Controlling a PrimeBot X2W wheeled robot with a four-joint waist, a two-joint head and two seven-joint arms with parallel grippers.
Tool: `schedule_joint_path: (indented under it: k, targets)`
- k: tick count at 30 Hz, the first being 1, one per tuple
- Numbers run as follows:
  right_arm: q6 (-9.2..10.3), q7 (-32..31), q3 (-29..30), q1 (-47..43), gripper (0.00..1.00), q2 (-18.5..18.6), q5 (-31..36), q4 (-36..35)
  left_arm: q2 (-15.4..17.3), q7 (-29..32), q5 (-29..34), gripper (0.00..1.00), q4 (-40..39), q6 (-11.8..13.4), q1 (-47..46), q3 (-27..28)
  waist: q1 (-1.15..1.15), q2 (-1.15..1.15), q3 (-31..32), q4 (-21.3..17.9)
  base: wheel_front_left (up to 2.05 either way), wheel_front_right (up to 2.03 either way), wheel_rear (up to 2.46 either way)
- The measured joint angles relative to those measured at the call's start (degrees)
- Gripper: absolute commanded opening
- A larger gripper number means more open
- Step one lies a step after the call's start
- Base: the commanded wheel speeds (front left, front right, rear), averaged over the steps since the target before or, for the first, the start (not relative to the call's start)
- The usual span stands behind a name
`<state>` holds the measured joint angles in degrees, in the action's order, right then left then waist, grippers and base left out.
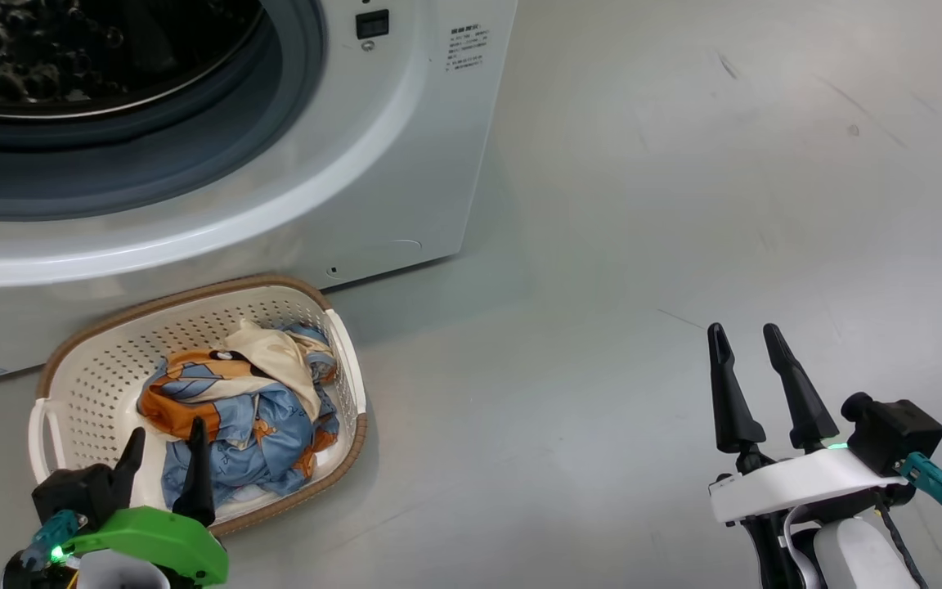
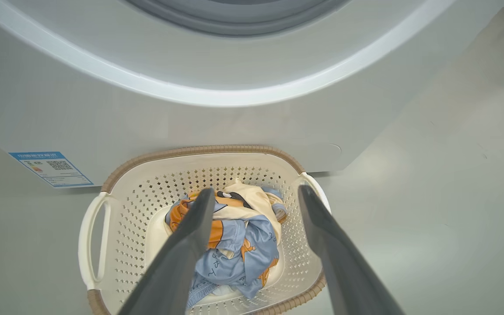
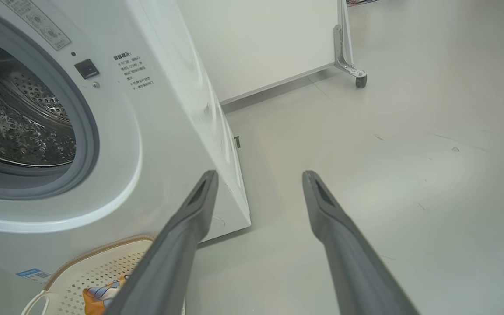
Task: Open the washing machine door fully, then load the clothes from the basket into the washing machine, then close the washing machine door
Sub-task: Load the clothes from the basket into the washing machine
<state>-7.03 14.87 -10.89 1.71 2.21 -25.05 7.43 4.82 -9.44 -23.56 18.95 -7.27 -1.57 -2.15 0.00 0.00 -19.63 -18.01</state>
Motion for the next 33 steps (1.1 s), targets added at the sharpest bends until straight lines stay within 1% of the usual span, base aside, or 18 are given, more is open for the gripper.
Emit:
schedule_joint_path:
  k: [7, 10, 15, 18, 22, 33]
  targets:
    - [0.00, 0.00, -0.46, 1.86, 1.00, 0.02, 0.48, -0.47, 1.80, 1.15, 0.38, 1.00, 2.89, 0.00, -3.06, -0.26, 0.00, 0.00, -3.47, -2.17, 0.00, 0.00, 0.00]
    - [0.00, 0.00, -0.64, 2.54, 1.00, 0.02, 0.49, -0.71, 2.03, 1.52, 0.37, 1.00, 4.08, 0.01, -4.39, 0.18, 0.00, 0.00, -4.93, -2.83, 0.00, 0.00, 0.00]
    - [0.00, 0.00, -1.04, 3.85, 1.00, 0.03, 1.51, -1.24, 2.25, 3.26, 0.26, 1.00, 6.51, 0.85, -6.43, 0.82, 0.00, 0.00, -7.50, -3.66, 0.00, 0.00, 0.00]
    - [0.00, 0.00, -1.03, 4.79, 1.00, 0.10, 2.53, -1.54, 2.55, 4.23, 0.16, 1.00, 7.70, 1.85, -7.95, 1.78, 0.00, 0.00, -9.14, -4.07, 0.00, 0.00, 0.00]
    - [0.00, 0.00, -0.93, 5.70, 1.00, 0.10, 3.00, -1.77, 3.49, 5.13, 0.16, 1.00, 8.65, 2.29, -10.04, 2.04, 0.01, 0.00, -11.35, -4.52, 0.00, 0.00, 0.00]
    - [0.00, 0.00, 0.01, 7.83, 1.00, 0.08, 3.52, -2.09, 4.20, 7.69, -0.76, 1.00, 12.25, 3.56, -15.77, 3.64, 0.00, 0.00, -16.88, -4.86, 0.00, 0.00, 0.00]
